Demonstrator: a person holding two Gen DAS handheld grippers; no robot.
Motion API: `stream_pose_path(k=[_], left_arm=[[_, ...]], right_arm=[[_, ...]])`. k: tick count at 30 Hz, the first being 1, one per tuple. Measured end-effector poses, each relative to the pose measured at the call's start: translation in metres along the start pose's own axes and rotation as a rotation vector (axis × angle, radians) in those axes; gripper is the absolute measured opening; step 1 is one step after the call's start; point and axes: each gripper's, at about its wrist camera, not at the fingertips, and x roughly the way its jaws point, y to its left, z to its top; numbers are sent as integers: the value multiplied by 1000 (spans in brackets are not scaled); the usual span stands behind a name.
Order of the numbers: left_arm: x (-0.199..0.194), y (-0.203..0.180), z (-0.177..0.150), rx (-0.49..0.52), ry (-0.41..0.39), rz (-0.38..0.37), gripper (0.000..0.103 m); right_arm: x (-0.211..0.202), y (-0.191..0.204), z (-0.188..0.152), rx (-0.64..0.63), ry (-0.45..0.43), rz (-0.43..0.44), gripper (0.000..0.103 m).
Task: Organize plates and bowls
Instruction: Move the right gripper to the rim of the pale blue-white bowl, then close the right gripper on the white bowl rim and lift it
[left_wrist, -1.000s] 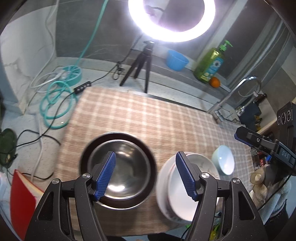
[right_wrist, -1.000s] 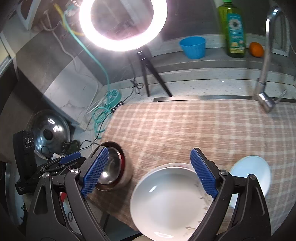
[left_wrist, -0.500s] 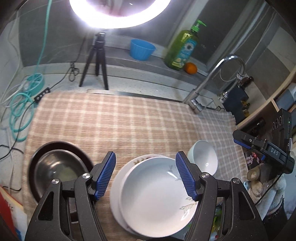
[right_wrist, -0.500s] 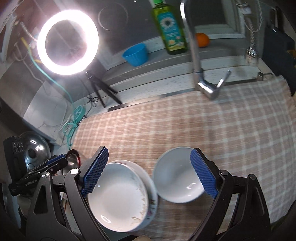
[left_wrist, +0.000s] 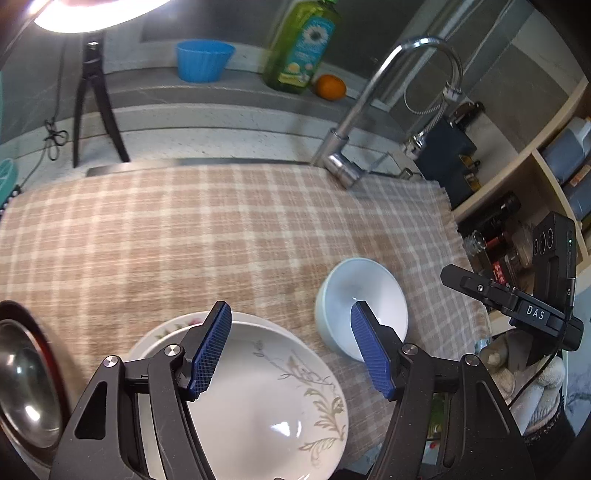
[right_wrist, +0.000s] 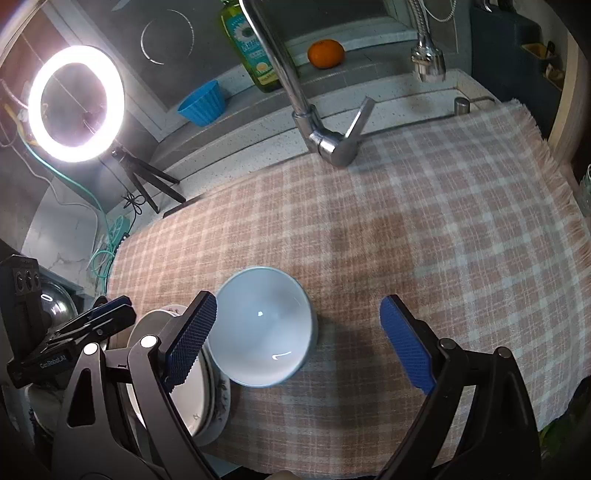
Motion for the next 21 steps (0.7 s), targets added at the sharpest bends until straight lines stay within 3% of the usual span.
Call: stream_pose_path(k=[5, 10, 17, 21], left_arm=[[24, -13, -2, 19, 46, -15, 64], [46, -20, -4, 26, 91, -37, 47], [66, -25, -6, 27, 130, -54, 35], [73, -27, -6, 34, 147, -57, 31]], right_arm=[[12, -12, -7, 16, 34, 17, 92], [24, -15, -15, 25, 69, 45, 92], [45, -12, -23, 9, 130, 61, 72], [55, -13, -25, 8, 162, 60, 53]])
